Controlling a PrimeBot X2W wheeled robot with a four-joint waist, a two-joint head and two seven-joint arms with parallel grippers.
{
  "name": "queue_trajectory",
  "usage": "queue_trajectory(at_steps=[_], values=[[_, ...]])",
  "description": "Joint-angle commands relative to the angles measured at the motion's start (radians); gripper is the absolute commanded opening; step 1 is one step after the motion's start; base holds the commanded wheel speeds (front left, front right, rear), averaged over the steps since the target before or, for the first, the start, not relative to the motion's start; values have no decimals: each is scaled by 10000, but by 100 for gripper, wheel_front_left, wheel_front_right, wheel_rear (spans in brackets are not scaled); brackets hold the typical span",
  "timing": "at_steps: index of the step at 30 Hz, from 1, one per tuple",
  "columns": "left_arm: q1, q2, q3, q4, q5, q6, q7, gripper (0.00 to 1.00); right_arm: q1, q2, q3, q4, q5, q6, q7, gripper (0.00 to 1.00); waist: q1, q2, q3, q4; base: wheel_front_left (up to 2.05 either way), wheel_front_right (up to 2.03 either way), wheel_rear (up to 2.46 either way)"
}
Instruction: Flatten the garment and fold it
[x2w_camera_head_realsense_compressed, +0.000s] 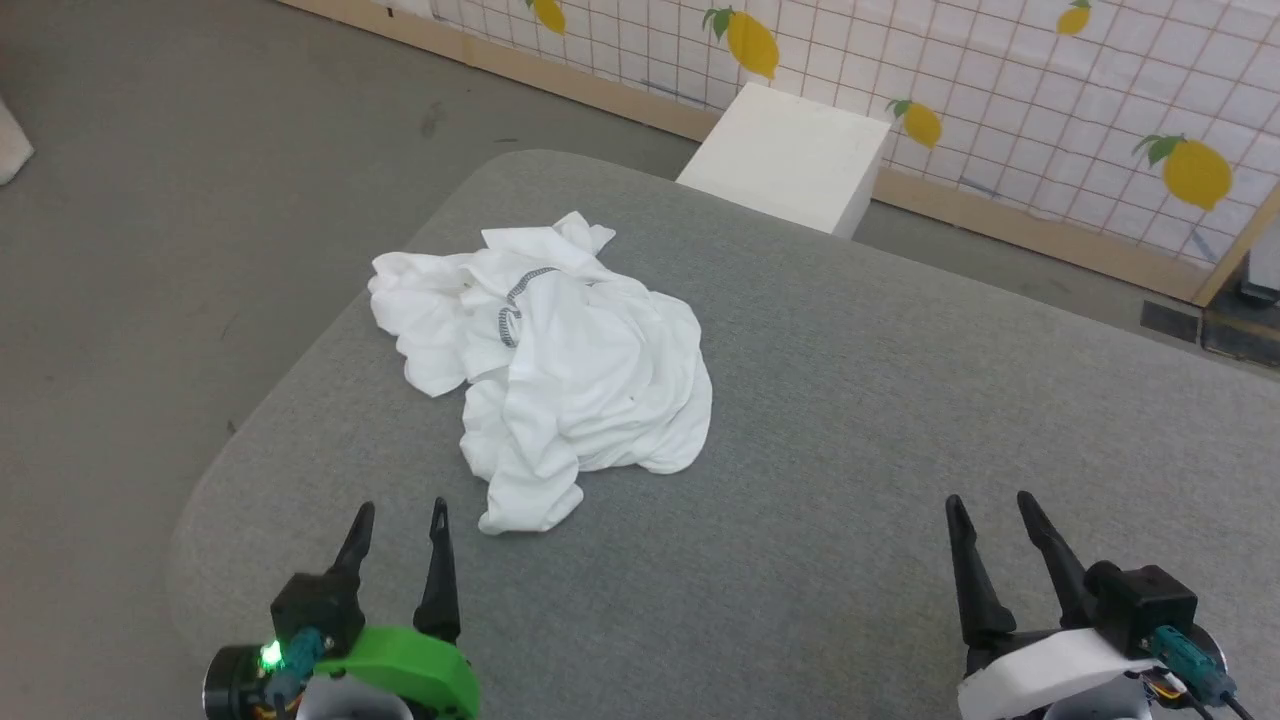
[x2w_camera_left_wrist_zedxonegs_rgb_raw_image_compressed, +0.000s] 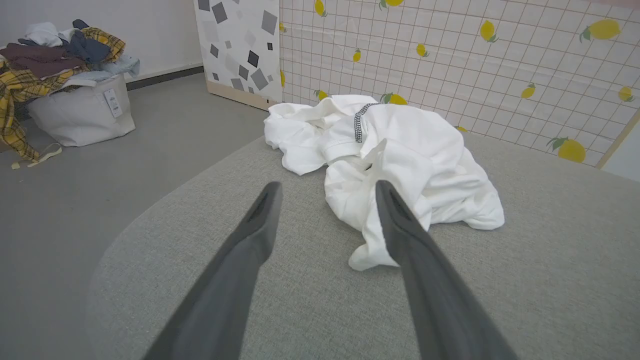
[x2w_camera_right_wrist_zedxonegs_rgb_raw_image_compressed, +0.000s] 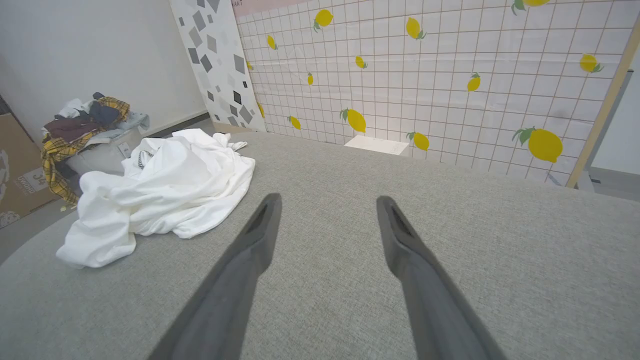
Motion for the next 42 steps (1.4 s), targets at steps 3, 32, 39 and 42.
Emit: queue_trajectory(at_steps=[3, 32, 39, 42], values=[[-1059, 111, -7, 435, -217, -330, 155, 100, -185, -1, 65, -53, -58, -17, -61, 100, 0, 0, 186, -334, 0, 0, 0], [-6010, 1124, 164, 5827, -2107, -422, 7730, 0, -831, -1, -158, -637, -530, -17, 358, 100, 0, 0, 1776, -2634, 0, 0, 0], [-7389, 1206, 338, 4347, -2496, -954, 5409, 0, -833, -1, 127, -74, -16, -17, 117, 100, 0, 0, 1062, -2917, 0, 0, 0], [-8169, 1123, 162, 3636, -2692, -1095, 4812, 0, -783, -1, 218, 115, 179, -17, 47, 100, 0, 0, 744, -3225, 0, 0, 0]])
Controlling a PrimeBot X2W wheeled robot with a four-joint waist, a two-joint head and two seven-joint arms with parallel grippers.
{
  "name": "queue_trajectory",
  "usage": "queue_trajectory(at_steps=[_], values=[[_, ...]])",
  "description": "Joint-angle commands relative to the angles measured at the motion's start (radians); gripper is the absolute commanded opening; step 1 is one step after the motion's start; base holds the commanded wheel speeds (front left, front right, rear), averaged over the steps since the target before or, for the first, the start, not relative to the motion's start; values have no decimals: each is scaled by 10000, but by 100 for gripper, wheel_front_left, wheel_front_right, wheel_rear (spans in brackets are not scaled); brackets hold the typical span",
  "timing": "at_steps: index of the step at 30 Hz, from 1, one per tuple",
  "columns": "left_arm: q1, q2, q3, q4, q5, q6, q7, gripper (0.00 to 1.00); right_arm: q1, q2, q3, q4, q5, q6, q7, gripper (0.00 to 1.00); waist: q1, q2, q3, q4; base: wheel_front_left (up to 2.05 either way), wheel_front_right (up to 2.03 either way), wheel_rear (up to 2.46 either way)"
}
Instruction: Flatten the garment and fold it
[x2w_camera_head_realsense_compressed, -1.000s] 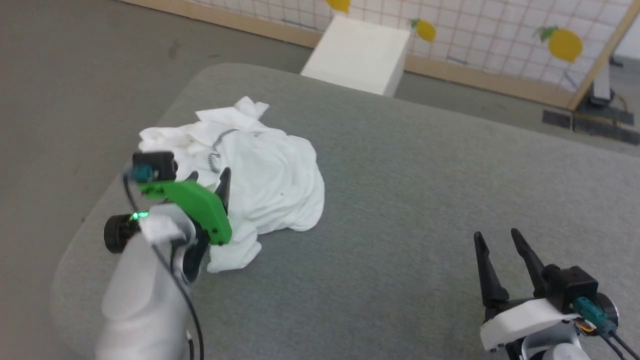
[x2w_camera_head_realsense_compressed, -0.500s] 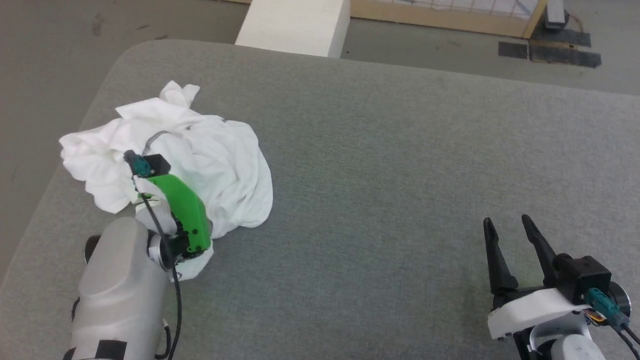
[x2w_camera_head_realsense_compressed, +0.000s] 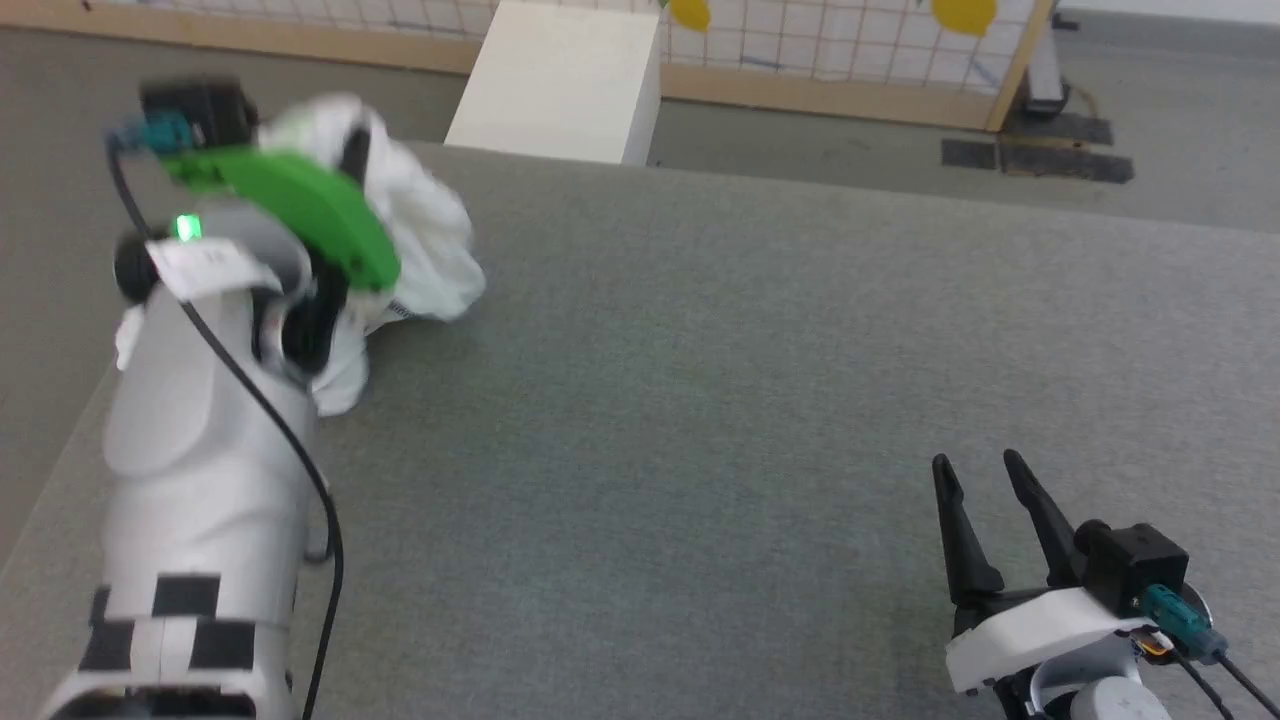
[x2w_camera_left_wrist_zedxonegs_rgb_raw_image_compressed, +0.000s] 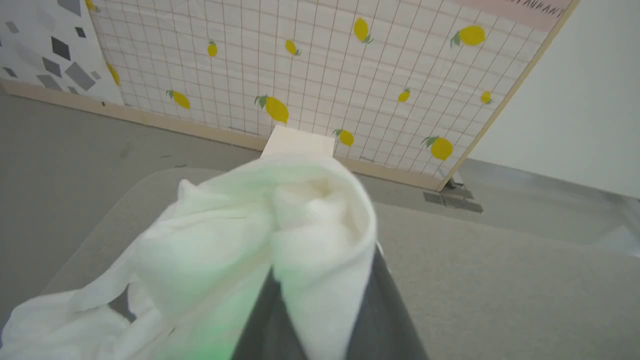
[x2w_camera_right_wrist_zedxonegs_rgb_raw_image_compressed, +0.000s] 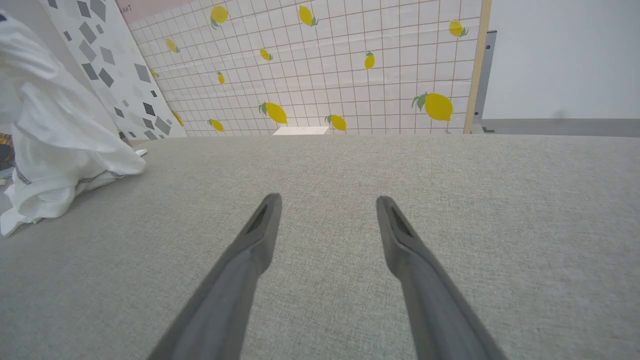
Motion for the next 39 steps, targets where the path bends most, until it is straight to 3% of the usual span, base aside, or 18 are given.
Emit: queue_trajectory(at_steps=[1, 7, 12, 18, 23, 27, 28, 29, 30, 36, 39], values=[[-517, -146, -139, -376, -179, -91, -248, 0, -78, -6, 16, 89, 100, -15, -97, 100, -1, 0, -441, -484, 0, 0, 0], [-1331, -839, -1245, -1820, -1119, -157, -719, 0, 98, -6, -139, 270, 191, -15, -159, 100, -1, 0, -759, -1155, 0, 0, 0], [-908, -1156, -2711, -2423, -2323, -162, -741, 0, 185, -6, -190, 292, 226, -15, -176, 100, -1, 0, -732, -1571, 0, 0, 0], [615, -1240, -4853, -1747, -3470, -163, -344, 0, 181, -6, -35, 223, 309, -15, -182, 100, -1, 0, -569, -1996, 0, 0, 0], [2007, -1244, -7096, -713, -3922, -77, 797, 0, 180, -6, -22, 179, 357, -15, -183, 100, -1, 0, -464, -2168, 0, 0, 0], [2770, -1245, -8156, -222, -4457, 159, 1774, 0, 174, -6, -54, 131, 383, -15, -184, 100, -1, 0, -384, -2164, 0, 0, 0], [2909, -1245, -8257, -218, -4716, 209, 1969, 11, 170, -6, -68, 129, 388, -15, -184, 100, -1, 0, -379, -2145, 0, 0, 0], [3026, -1246, -8293, -299, -5044, 299, 2079, 77, 173, -6, -67, 123, 395, -15, -184, 100, -1, 0, -379, -2121, 0, 0, 0], [3091, -1246, -8289, -413, -5369, 394, 2178, 100, 177, -6, -46, 111, 404, -15, -184, 100, -1, 0, -380, -2094, 0, 0, 0], [2793, -1246, -6899, -1647, -7234, 869, 1438, 100, 206, -6, -76, 116, 470, -15, -184, 100, -1, 0, -539, -1790, 0, 0, 0], [2555, -1024, -6018, -2076, -7403, 1066, 680, 100, 247, -6, -78, 145, 500, -15, -185, 100, -1, 0, -677, -1640, 0, 0, 0]])
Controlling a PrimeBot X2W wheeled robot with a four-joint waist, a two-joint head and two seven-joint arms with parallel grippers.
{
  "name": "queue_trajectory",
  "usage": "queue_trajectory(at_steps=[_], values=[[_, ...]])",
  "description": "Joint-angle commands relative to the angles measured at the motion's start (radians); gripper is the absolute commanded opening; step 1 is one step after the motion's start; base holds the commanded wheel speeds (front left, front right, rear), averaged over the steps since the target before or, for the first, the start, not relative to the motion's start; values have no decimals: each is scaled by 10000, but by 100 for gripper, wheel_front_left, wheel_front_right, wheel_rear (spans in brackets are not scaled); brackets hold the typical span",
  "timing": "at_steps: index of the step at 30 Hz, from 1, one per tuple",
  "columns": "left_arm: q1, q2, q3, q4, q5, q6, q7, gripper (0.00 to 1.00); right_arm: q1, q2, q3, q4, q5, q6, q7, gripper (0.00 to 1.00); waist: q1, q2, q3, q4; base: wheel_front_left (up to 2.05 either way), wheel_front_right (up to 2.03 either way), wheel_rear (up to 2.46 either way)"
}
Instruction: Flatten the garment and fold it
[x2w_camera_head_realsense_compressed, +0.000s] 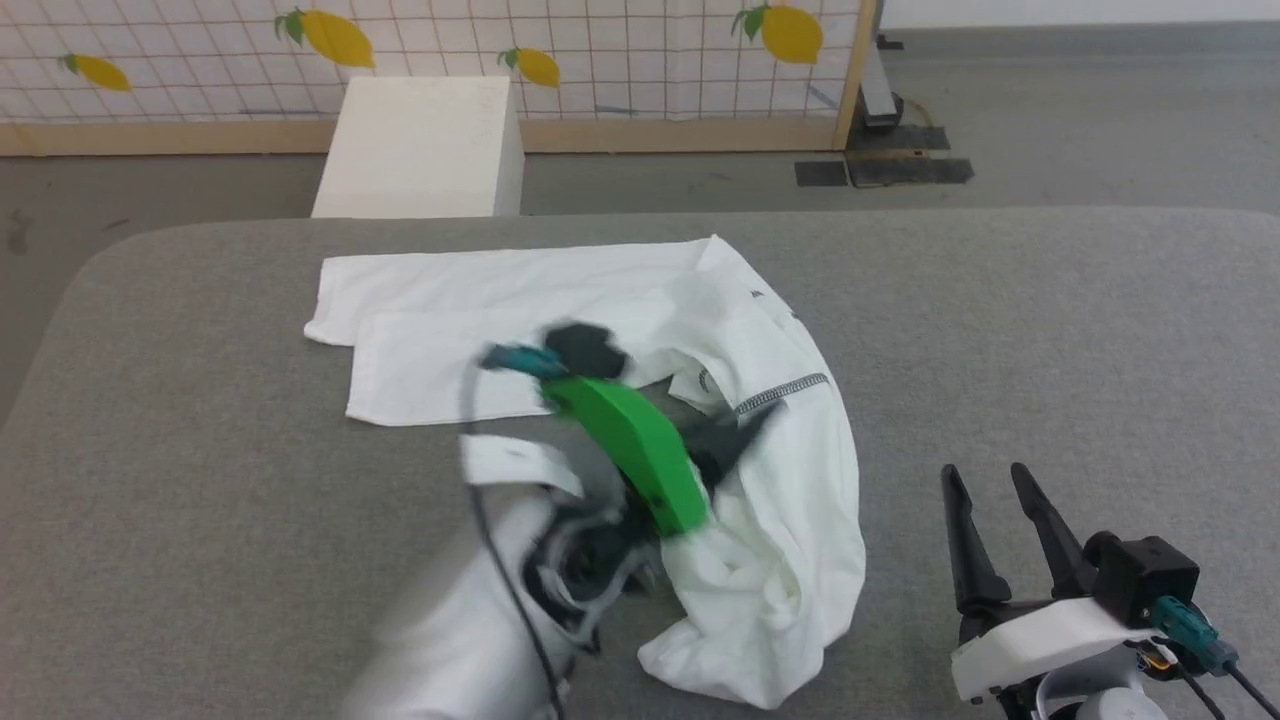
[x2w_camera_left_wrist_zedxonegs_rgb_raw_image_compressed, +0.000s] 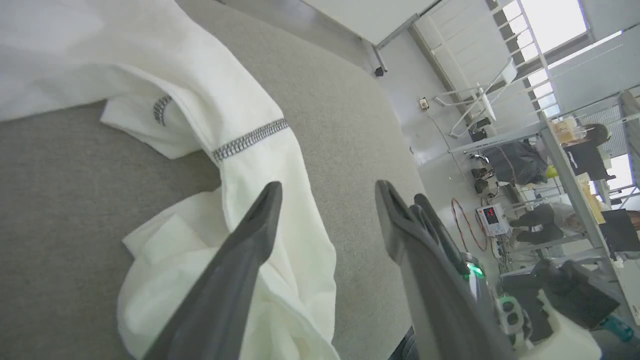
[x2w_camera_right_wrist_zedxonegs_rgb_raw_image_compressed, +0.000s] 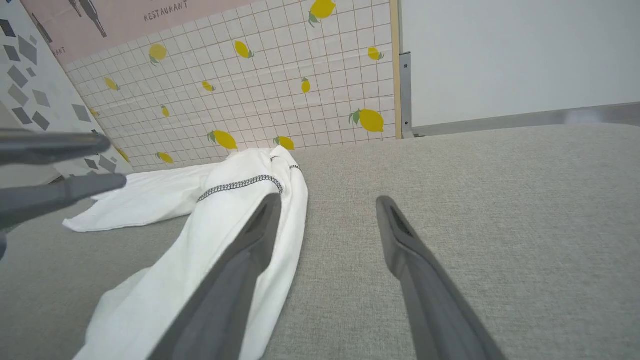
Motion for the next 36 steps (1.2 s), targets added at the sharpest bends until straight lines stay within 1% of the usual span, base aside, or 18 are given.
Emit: queue_trajectory(at_steps=[1, 2, 5, 7, 9, 11, 13, 15, 18, 22, 26, 27, 29, 31, 36], values=[[-182, 279, 413, -168, 36, 134, -486, 100, 122, -4, -7, 8, 103, -15, -60, 100, 0, -1, -179, 164, 0, 0, 0], [-192, 450, 651, -258, 127, 191, -832, 100, 127, -4, -15, 22, 118, -15, -60, 100, 0, -1, -220, 204, 0, 0, 0], [-36, 1268, 1255, -389, 925, 451, -2306, 100, 134, -4, -6, 82, 145, -15, -60, 100, 0, -1, -339, 290, 0, 0, 0], [264, 1839, 1449, -402, 1629, 565, -3364, 100, 124, -4, 8, 117, 148, -15, -60, 100, 0, -1, -393, 323, 0, 0, 0], [698, 2240, 1623, -401, 2170, 690, -4386, 100, 112, -4, -13, 163, 146, -15, -60, 100, 0, -1, -431, 376, 0, 0, 0], [1164, 2550, 1713, -397, 2697, 837, -5201, 100, 101, -4, -41, 266, 129, -15, -55, 100, 0, -1, -456, 463, 0, 0, 0], [1643, 2718, 1867, -483, 3201, 1022, -5580, 100, 36, -4, -94, 423, 72, -15, 195, 100, 0, -1, -437, 570, 0, 0, 0], [2151, 2762, 2122, -734, 3694, 1252, -5702, 100, -202, -4, -157, 485, -41, -15, 527, 100, 0, -1, -355, 671, 0, 0, 0], [2847, 2548, 2828, -1426, 4383, 1479, -5727, 100, -855, -4, -59, 493, -301, -15, 1253, 100, 0, -1, -179, 848, 0, 0, 0], [3711, 2097, 3613, -2060, 5043, 1487, -5731, 100, -2336, -4, 564, 636, -725, -15, 2846, 100, 0, -1, 108, 1055, 0, 0, 0], [4022, 1685, 4078, -2267, 5435, 1255, -5732, 100, -3925, -4, 1653, 1390, -1128, -15, 5055, 100, 0, -1, 423, 1325, 0, 0, 0], [4036, 1570, 4145, -2270, 5520, 1161, -5732, 100, -4312, -4, 1950, 1697, -1392, -15, 5691, 100, 0, -1, 506, 1430, 0, 0, 0], [4004, 1370, 4233, -2238, 5673, 989, -5733, 100, -4888, -4, 2261, 2226, -1679, -15, 6617, 100, 0, -1, 646, 1633, 0, 0, 0], [3944, 1175, 4292, -2160, 5811, 815, -5733, 100, -5315, -4, 2357, 2704, -2158, -15, 7243, 100, 0, -1, 779, 1852, 0, 0, 0], [3820, 803, 4572, -1955, 6082, 442, -5733, 100, -5731, -4, 2297, 3463, -2672, -15, 8114, 100, 0, -1, 1037, 2188, 0, 0, 0]])
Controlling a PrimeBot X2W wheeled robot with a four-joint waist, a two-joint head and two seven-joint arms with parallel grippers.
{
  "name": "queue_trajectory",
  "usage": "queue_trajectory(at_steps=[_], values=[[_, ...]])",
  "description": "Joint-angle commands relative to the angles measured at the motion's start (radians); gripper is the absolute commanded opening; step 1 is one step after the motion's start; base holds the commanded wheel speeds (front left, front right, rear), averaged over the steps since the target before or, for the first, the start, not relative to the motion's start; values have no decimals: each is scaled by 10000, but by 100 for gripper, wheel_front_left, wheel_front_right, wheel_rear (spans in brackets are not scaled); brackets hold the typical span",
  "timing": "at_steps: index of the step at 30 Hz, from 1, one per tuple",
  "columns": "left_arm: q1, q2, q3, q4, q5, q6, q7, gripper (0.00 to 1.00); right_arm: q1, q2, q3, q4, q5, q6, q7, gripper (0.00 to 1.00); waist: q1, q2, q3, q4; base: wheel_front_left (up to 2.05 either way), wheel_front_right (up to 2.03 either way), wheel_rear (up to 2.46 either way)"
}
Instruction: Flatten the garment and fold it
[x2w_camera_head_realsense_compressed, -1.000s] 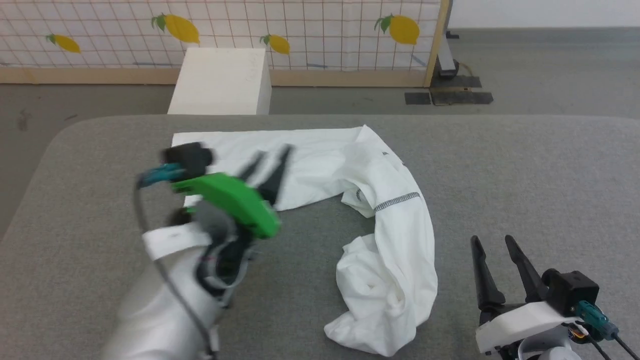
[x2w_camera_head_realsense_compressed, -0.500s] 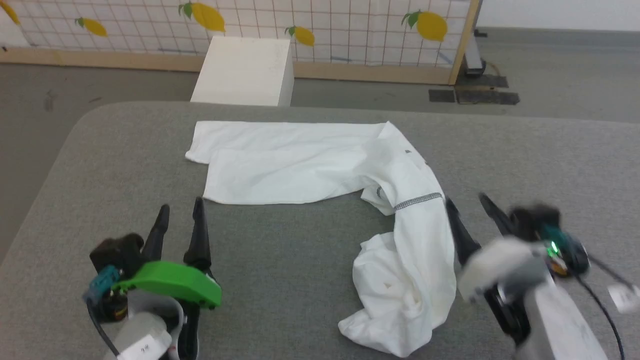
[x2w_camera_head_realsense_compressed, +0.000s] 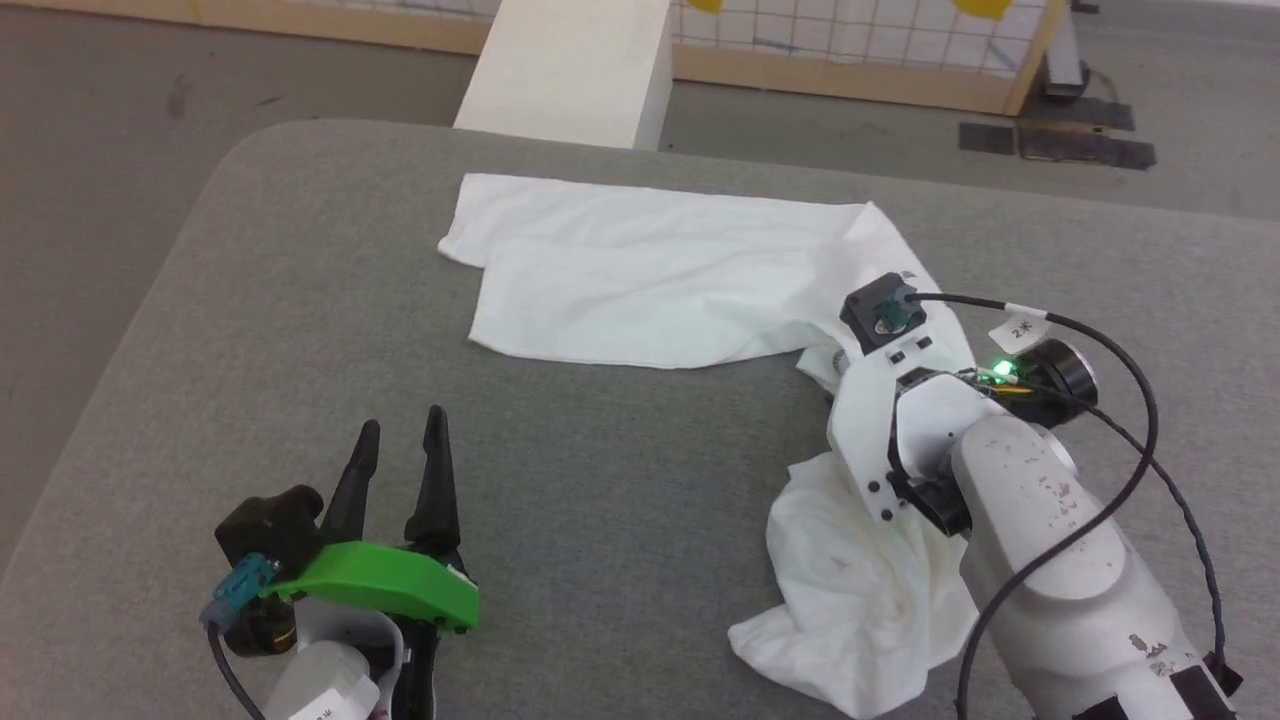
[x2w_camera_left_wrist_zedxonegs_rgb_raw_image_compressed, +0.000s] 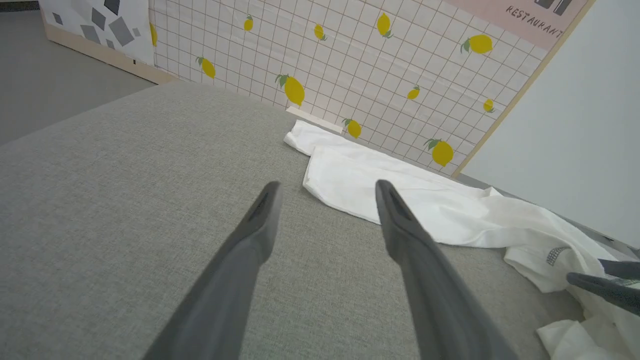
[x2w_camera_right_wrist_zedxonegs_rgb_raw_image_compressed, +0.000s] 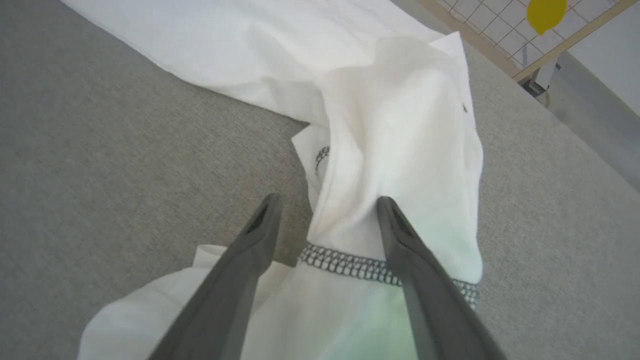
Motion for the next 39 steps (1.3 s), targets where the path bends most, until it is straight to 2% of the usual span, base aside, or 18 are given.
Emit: queue_trajectory(at_steps=[1, 2, 3, 4, 6, 9, 14, 19, 20, 21, 23, 25, 28, 30, 34, 36, 39], values=[[-105, -74, 86, 57, 136, -106, -44, 100, -120, -12, -31, 126, -90, -15, 118, 100, 0, 0, 280, 293, 0, 0, 0], [-110, -127, 159, 91, 196, -176, -44, 100, -149, -12, -68, 183, -72, -15, 151, 16, 0, 0, 297, 316, 0, 0, 0], [-107, -169, 219, 116, 237, -224, -44, 100, -168, -12, -78, 202, -30, -15, 130, 0, 0, 0, 311, 329, 0, 0, 0], [-100, -213, 284, 154, 292, -279, -44, 100, -201, -12, -45, 192, 20, -15, 49, 0, 0, 0, 321, 335, 0, 0, 0], [-100, -325, 452, 304, 515, -469, -45, 100, -273, -12, 428, -191, 884, -15, -668, 0, 0, 0, 242, 300, 0, 0, 0], [-123, -374, 504, 413, 649, -581, -45, 100, -137, -12, 1496, -738, 2334, -15, -1058, 0, 0, 0, 119, 248, 0, 0, 0], [-116, -441, 683, 447, 810, -681, -45, 100, 485, -12, 4573, -2158, 5133, -15, -1250, 0, 0, 0, -86, 105, 0, 0, 0], [-37, -503, 930, 383, 906, -674, -45, 100, 1080, -12, 6725, -2480, 6519, -15, -847, 0, 0, 0, -183, 54, 0, 0, 0], [-6, -512, 963, 382, 922, -682, -45, 100, 1147, -12, 7038, -2496, 6737, -15, -835, 8, 0, 0, -193, 59, 0, 0, 0], [20, -520, 984, 385, 933, -689, -45, 100, 1210, -12, 7158, -2507, 6975, -15, -841, 100, 0, 0, -209, 66, 0, 0, 0], [80, -534, 1034, 391, 952, -690, -45, 100, 1174, -12, 7127, -2564, 7324, -15, -1059, 100, 0, 0, -231, 64, 0, 0, 0], [127, -547, 1090, 388, 965, -692, -45, 100, 997, -12, 6639, -2571, 7571, -15, -1514, 100, 0, 0, -256, 51, 0, 0, 0], [211, -568, 1169, 391, 984, -688, -45, 100, 538, -12, 5258, -2238, 7362, -15, -2454, 100, 0, 0, -324, 17, 0, 0, 0], [267, -582, 1217, 385, 996, -678, -45, 100, 209, -12, 4124, -1671, 6606, -15, -2986, 100, 0, 0, -369, -22, 0, 0, 0], [340, -614, 1257, 369, 1020, -672, -45, 100, -222, -12, 2179, -233, 4253, -15, -3138, 100, 0, 0, -417, -45, 0, 0, 0], [338, -635, 1243, 361, 1027, -683, -45, 100, -295, -12, 1426, 280, 3141, -15, -2972, 100, 0, 0, -395, -11, 0, 0, 0], [300, -664, 1206, 352, 1035, -706, -45, 100, -213, -12, 910, 721, 2364, -15, -2455, 100, 0, 0, -310, 67, 0, 0, 0]])
